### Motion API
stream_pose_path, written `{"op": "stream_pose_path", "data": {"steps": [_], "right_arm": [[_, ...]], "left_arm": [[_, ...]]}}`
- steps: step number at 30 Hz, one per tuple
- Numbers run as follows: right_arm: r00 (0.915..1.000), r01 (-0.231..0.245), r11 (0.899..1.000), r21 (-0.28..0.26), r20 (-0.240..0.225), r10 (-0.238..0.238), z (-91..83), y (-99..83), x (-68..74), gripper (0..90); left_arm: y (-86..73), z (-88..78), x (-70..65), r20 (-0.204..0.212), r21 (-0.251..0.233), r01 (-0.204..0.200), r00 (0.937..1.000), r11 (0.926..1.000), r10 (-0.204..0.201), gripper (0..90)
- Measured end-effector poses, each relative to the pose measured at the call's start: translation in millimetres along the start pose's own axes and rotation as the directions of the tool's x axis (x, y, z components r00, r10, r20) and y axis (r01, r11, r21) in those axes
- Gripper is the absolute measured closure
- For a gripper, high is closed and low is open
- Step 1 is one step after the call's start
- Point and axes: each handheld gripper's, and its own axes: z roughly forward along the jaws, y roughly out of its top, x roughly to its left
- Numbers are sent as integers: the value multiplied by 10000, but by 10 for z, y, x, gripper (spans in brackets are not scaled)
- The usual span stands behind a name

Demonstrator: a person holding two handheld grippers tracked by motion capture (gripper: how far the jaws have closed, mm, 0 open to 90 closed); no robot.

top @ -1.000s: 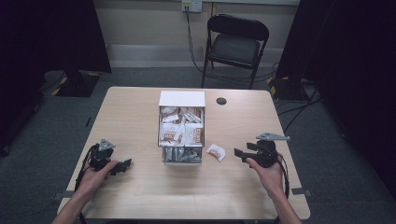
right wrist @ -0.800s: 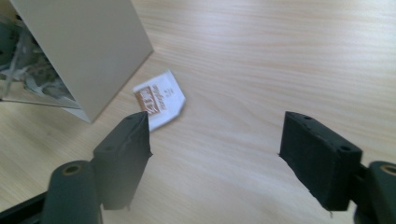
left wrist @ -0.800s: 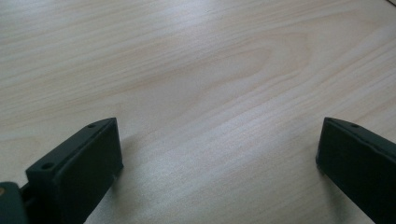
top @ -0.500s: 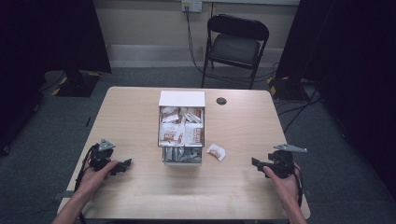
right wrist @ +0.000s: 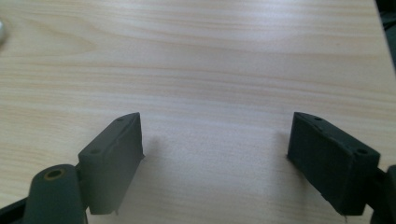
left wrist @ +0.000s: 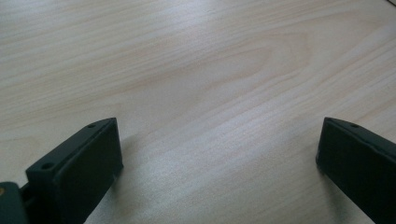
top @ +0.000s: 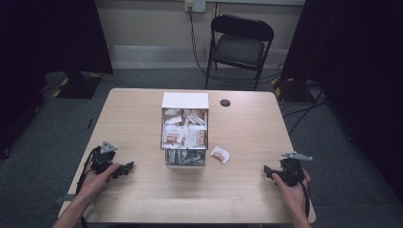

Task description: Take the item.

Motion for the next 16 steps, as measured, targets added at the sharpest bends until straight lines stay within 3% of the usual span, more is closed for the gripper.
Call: {"op": "stream_pose_path", "data": {"steps": [3,5,16], "right_arm": [[9987,348,9990,-293,386,-336,36,-40,52,136],[9986,272,9988,-409,456,-253,47,-47,65,134],[9985,259,9978,-605,500,-229,65,-62,76,116]], "left_arm": [[0,0,2,7,6,-22,10000,10000,22,0],[0,0,2,3,8,-26,10000,10000,26,0],[1,3,1,28,-9,9,10000,10000,-9,0]]}}
